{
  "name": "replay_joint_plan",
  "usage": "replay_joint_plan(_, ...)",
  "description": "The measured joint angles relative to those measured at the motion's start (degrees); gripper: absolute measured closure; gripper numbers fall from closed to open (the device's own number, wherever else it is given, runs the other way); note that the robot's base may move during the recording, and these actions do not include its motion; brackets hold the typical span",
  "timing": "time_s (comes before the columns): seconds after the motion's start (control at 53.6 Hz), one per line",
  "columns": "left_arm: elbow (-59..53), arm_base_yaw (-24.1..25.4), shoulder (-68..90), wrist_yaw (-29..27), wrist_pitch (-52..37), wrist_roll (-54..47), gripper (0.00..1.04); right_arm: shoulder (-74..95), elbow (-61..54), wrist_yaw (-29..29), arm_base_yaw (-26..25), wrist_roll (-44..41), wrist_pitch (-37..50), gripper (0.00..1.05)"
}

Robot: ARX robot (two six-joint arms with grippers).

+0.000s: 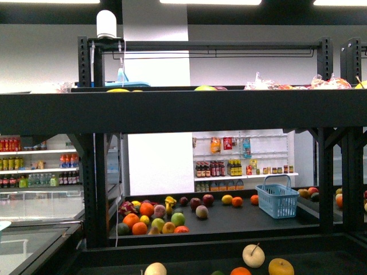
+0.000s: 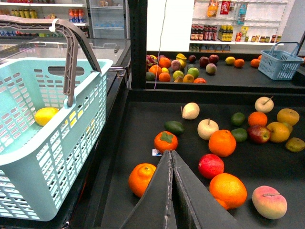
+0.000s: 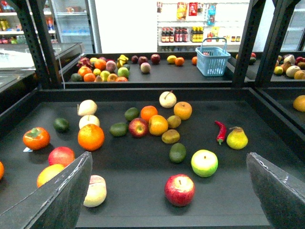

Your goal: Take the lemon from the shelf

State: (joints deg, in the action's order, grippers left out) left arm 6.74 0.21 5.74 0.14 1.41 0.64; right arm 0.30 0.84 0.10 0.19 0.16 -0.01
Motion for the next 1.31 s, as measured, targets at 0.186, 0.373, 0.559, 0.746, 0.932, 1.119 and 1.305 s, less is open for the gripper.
replay_joint_plan(0.186,-1.75,0.00,-1.36,-0.02,-0.44,0.00,1.02,0.00,0.00,0.00,0.00,0.00,0.00,0.07)
replay_joint_plan(0.373,-3.21,0.00,-2.54,-0.02,-0.70,0.00,1.02,0.00,0.00,0.00,0.00,0.00,0.00,0.07)
replay_joint_plan(0.559,-4.46,-0.02,-3.87,-0.07,-1.09,0.00,1.02,0.00,0.00,0.00,0.00,0.00,0.00,0.07)
replay_joint_plan(0.746,-5.99,-0.02,-5.44,-0.09,-1.09,-0.02,0.69,0.00,0.00,0.00,0.00,0.00,0.00,0.07)
replay_joint_plan(0.932,-5.99,-0.02,-5.44,-0.09,-1.09,-0.02,0.37,0.00,0.00,0.00,0.00,0.00,0.00,0.07)
replay_joint_plan(1.119,-5.99,-0.02,-5.44,-0.09,-1.09,-0.04,0.07,0.00,0.00,0.00,0.00,0.00,0.00,0.07)
replay_joint_plan(1.305,-5.99,-0.02,-5.44,-0.09,-1.09,-0.09,0.08,0.00,0.00,0.00,0.00,0.00,0.00,0.07)
